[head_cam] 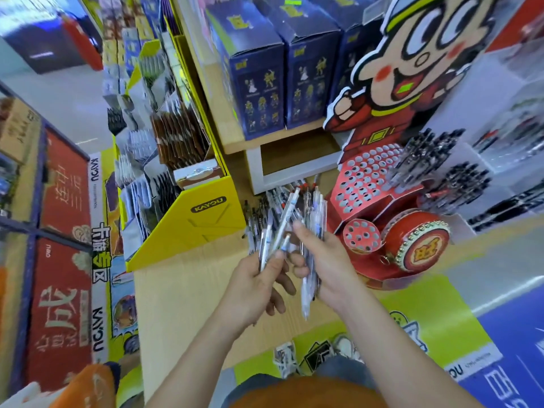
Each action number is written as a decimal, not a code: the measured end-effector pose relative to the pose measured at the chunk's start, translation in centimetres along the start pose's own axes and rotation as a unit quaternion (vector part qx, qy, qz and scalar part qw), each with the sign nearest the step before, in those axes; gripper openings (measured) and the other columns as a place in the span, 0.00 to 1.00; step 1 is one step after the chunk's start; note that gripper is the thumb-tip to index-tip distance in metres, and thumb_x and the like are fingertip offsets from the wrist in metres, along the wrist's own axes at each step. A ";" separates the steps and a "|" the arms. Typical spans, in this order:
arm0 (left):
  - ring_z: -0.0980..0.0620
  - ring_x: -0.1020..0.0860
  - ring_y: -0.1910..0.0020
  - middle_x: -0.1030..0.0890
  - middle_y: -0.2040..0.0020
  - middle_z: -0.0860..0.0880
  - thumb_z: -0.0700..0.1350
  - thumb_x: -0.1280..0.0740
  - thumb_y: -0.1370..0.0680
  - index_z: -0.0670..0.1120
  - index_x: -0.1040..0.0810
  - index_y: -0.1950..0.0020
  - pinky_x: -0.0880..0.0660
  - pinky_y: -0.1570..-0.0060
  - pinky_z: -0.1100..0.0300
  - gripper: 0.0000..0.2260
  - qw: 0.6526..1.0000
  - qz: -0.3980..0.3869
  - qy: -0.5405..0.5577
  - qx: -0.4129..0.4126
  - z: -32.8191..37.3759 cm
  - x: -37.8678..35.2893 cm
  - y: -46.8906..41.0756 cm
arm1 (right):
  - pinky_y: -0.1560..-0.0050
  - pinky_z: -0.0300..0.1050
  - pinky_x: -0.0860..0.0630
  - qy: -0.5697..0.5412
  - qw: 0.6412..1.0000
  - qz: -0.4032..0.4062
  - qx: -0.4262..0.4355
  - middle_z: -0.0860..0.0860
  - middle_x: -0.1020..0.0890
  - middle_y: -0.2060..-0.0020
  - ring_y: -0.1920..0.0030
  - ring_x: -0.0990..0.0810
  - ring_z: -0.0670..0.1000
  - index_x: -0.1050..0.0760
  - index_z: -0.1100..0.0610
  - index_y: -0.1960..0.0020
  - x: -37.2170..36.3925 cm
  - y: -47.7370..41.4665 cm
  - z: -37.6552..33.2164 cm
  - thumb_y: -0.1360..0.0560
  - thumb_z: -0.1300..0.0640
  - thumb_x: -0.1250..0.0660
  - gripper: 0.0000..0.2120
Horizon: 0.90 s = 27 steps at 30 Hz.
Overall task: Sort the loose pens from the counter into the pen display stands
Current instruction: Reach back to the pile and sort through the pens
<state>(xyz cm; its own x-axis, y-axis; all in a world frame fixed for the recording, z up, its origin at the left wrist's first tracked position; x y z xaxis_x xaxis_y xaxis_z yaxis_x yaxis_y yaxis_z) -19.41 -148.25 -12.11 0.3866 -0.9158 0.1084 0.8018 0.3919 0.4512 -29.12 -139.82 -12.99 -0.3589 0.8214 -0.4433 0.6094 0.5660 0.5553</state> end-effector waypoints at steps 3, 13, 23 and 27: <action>0.51 0.27 0.77 0.22 0.71 0.47 0.52 0.43 0.18 0.52 0.24 0.59 0.33 0.76 0.63 0.13 0.988 0.024 -0.136 -0.063 1.3 -1.0 -0.1 | 0.79 0.36 0.35 0.039 0.998 -0.040 0.036 0.52 0.27 0.71 0.75 0.32 0.46 0.25 0.59 0.55 0.5 1.7 -1.2 0.32 0.53 0.27 0.13; 0.55 0.27 0.71 0.25 0.68 0.52 0.50 0.44 0.18 0.56 0.31 0.48 0.27 0.65 0.50 0.03 0.944 -0.073 -0.260 -0.188 6.2 -7.3 0.7 | 0.77 0.38 0.38 0.042 0.989 -0.038 0.134 0.53 0.31 0.73 0.76 0.35 0.47 0.26 0.61 0.56 6.1 5.3 -6.9 0.35 0.57 0.24 0.14; 0.60 0.28 0.67 0.27 0.67 0.56 0.51 0.44 0.18 0.58 0.35 0.42 0.30 0.64 0.57 0.06 0.895 -0.126 -0.336 -0.265 10.2 -17.3 1.6 | 0.77 0.37 0.37 0.021 0.983 -0.076 0.165 0.62 0.28 0.64 0.75 0.35 0.48 0.17 0.58 0.60 15.6 10.0 -12.8 0.32 0.55 0.25 0.06; 0.57 0.28 0.69 0.27 0.69 0.54 0.51 0.43 0.19 0.55 0.36 0.47 0.32 0.68 0.58 0.03 0.882 -0.136 -0.367 -0.263 11.4 -23.3 2.1 | 0.78 0.37 0.37 0.048 0.986 -0.045 0.154 0.53 0.31 0.74 0.77 0.35 0.48 0.24 0.56 0.63 21.5 11.7 -15.7 0.33 0.59 0.26 0.07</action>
<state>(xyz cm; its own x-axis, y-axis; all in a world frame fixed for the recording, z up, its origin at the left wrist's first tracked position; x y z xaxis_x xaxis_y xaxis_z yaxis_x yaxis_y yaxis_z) -31.95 -127.11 -3.56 -0.0959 -0.7162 0.6913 0.9946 -0.0411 0.0954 -40.81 -114.47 -4.95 -0.4772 0.7803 -0.4043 0.7529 0.6003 0.2697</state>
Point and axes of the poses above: each hand's wrist, its own y-axis away from the middle knuckle, its own x-axis out of the back of the hand, z = x × y, the point moved 3 cm from there along -y, towards the middle knuckle
